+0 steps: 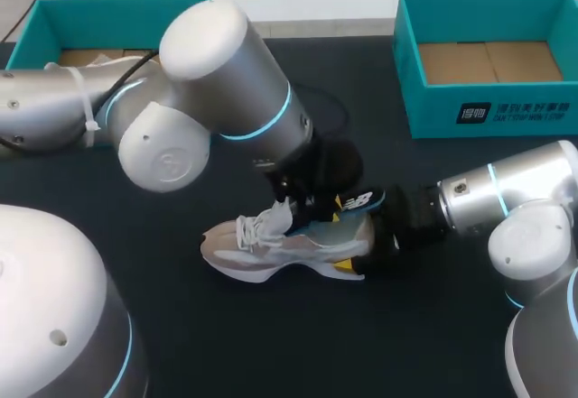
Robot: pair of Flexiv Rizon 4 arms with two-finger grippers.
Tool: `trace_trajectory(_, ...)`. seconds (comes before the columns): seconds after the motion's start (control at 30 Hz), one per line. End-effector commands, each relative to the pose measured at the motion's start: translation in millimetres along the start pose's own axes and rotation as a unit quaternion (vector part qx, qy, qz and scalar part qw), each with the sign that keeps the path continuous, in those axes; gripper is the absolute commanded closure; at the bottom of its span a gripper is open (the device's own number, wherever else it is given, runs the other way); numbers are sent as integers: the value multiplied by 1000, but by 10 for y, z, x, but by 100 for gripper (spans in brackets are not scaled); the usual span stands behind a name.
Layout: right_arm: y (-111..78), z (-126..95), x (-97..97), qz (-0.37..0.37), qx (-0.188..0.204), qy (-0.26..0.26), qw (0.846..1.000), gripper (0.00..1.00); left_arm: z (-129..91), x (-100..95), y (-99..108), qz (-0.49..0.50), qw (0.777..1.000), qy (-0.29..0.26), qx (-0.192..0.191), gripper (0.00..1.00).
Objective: Take the shoe out of the shoebox, open the shoe tongue, remove and reinsert the insole, then place the shoe into the shoebox
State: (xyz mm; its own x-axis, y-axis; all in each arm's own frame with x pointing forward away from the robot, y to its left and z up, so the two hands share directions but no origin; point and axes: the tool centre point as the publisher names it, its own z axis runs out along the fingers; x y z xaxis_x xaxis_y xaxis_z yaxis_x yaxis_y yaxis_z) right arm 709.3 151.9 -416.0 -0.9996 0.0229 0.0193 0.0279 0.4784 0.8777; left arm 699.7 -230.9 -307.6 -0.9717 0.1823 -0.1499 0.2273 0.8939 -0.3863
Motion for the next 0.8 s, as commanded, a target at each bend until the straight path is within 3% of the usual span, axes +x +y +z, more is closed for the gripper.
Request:
trace_trajectory(0.03, -20, 21, -1, 0, 2, -1, 1000, 100, 10, 103, -36, -2, 999, -29, -16, 50)
trace_trajectory(0.2, -20, 21, -1, 0, 2, -1, 1000, 100, -10, 121, -32, -1, 998, -53, -33, 45)
trace_trajectory(0.37, -20, 21, -1, 0, 2, -1, 1000, 100, -67, 127, 5, -1, 995, -89, -37, 46)
trace_trajectory(0.53, -20, 21, -1, 0, 2, -1, 1000, 100, -115, 103, 73, -11, 990, -135, -29, 54)
trace_trajectory(0.8, -20, 21, -1, 0, 2, -1, 1000, 100, -107, 121, 123, -36, 983, -181, 0, 51)
